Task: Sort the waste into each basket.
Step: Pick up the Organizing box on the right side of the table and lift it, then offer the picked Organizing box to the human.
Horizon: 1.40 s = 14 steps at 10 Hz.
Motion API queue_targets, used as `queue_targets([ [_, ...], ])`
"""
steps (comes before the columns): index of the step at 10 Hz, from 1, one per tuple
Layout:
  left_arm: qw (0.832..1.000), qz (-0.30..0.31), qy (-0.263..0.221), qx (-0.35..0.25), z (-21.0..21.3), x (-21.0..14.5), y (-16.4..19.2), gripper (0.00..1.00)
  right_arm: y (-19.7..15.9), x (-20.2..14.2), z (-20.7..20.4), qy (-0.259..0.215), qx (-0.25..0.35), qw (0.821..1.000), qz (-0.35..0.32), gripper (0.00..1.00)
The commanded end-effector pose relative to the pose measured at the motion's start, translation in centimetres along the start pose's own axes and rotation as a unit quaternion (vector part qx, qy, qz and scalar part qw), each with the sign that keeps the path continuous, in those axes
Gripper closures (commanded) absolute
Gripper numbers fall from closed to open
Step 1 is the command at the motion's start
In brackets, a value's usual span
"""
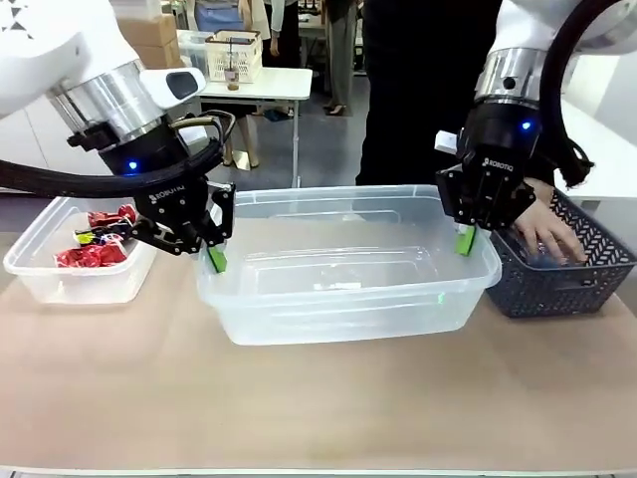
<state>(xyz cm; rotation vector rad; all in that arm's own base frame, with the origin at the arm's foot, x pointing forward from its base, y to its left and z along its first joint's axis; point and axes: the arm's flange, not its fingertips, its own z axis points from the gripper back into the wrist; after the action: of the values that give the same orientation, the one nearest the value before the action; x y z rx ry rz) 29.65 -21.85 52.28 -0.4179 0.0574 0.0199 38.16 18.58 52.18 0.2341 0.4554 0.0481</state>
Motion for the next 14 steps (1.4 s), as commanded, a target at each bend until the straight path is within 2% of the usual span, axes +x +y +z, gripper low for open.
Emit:
queue_targets([
  [1, 1.000, 0.009, 0.002, 0.009, 0.32, -0.01, 0.41, 1.00, -0.69, -0.49, 0.31, -0.003, 0.013, 1.000, 0.000, 1.00],
  [14, 1.000, 0.009, 0.002, 0.009, 0.32, -0.01, 0.41, 1.00, -0.69, -0.49, 0.31, -0.003, 0.013, 1.000, 0.000, 1.00],
])
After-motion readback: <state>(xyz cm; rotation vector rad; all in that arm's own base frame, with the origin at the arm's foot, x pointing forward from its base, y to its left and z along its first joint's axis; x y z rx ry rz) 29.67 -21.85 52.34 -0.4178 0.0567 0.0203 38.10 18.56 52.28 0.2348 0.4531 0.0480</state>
